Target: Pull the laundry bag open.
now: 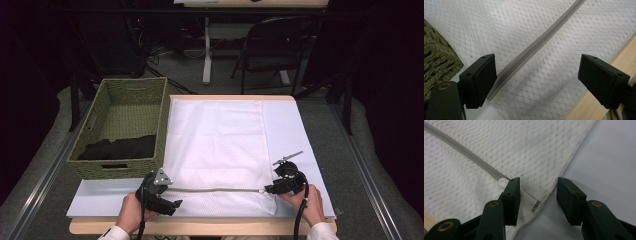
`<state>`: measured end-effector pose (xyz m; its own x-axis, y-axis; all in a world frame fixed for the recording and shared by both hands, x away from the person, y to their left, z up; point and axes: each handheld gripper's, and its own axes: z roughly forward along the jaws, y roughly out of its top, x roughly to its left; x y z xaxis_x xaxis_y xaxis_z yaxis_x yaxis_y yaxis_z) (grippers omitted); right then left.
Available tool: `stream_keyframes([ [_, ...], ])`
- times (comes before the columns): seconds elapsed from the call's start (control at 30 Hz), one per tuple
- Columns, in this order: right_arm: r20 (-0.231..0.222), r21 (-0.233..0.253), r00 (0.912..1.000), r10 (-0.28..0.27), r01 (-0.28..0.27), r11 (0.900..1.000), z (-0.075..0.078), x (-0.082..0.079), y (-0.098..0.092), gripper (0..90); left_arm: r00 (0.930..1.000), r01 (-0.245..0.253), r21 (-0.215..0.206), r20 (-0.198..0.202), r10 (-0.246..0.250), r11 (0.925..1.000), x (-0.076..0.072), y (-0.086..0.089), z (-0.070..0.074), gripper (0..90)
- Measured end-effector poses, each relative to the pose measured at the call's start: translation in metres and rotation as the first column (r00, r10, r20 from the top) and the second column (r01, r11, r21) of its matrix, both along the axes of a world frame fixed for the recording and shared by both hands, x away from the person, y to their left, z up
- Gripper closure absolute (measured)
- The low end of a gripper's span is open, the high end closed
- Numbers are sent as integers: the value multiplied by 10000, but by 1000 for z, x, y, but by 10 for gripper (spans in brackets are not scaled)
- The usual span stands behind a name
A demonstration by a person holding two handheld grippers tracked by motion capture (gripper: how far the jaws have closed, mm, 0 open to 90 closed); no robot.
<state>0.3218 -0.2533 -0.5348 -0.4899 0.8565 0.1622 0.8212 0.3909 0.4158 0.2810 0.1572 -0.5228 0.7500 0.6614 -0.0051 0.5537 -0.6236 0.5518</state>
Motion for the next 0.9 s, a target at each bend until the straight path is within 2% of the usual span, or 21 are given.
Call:
stream_keyframes([
  [0.17, 19, 74, 9998, -200, 199, 9998, 0, -1, 0, 537, 10000, 40, 63, 9, -40, 10000, 0, -3, 1, 154],
  [0.2, 29, 137, 9994, -357, 356, 9993, -1, -1, 0, 535, 9999, 16, 58, 123, -17, 10000, -1, -5, 2, 154],
  [0.23, 143, 44, 9991, -392, 391, 9992, -1, -2, 2, 532, 9999, 83, 36, 130, -83, 10000, 0, -7, 3, 154],
  [0.3, 93, 5, 9989, -465, 465, 9989, -1, -2, 2, 533, 9998, 99, 39, 163, -99, 9999, -1, -8, 2, 153],
  [0.37, 111, -28, 9995, -312, 312, 9995, 0, -2, 1, 554, 9999, 139, 66, 98, -140, 9999, 0, -9, 2, 153],
  [0.4, 66, 40, 9991, -427, 427, 9991, 0, -2, 1, 593, 9998, 183, 53, 53, -183, 9998, 0, -10, 2, 153],
  [0.43, 58, 116, 9994, -342, 342, 9993, 0, -2, 0, 668, 9998, 206, 4, 0, -206, 9998, 0, -11, 1, 153],
  [0.47, -33, 307, 9998, -209, 210, 9993, 0, -2, 0, 699, 9996, 281, -121, -27, -282, 9995, 0, -11, 1, 153],
  [0.53, 36, 324, 10000, -10, 9, 9995, 0, -3, 1, 752, 9995, 303, -480, -93, -308, 9984, 1, -11, 0, 155],
  [0.63, -19, 401, 9999, 135, -134, 9991, 1, -4, 2, 828, 9996, 283, -796, 120, -275, 9964, 2, -10, 0, 150],
  [0.67, -31, 360, 10000, -13, 14, 9994, 3, -6, 3, 848, 9995, 272, -876, 160, -259, 9958, 3, -10, 1, 147],
  [0.73, 188, 147, 9992, 341, -343, 9993, 3, -5, 2, 851, 9991, 368, -1106, 269, -341, 9932, 3, -10, 2, 138],
  [0.77, 205, 156, 9990, 393, -396, 9991, 4, -6, 3, 854, 9988, 353, -1093, 383, -313, 9934, 3, -11, 3, 124],
  [0.8, 197, 197, 9993, 307, -310, 9993, 5, -7, 5, 855, 9986, 354, -909, 428, -317, 9952, 3, -13, 3, 103],
  [0.83, 292, 84, 9988, 401, -403, 9992, 5, -7, 5, 856, 9986, 354, -909, 428, -317, 9952, 3, -13, 3, 78],
  [0.9, 318, 122, 9988, 383, -387, 9992, 6, -7, 5, 857, 9987, 333, -624, 397, -308, 9975, 3, -18, 3, 54],
])
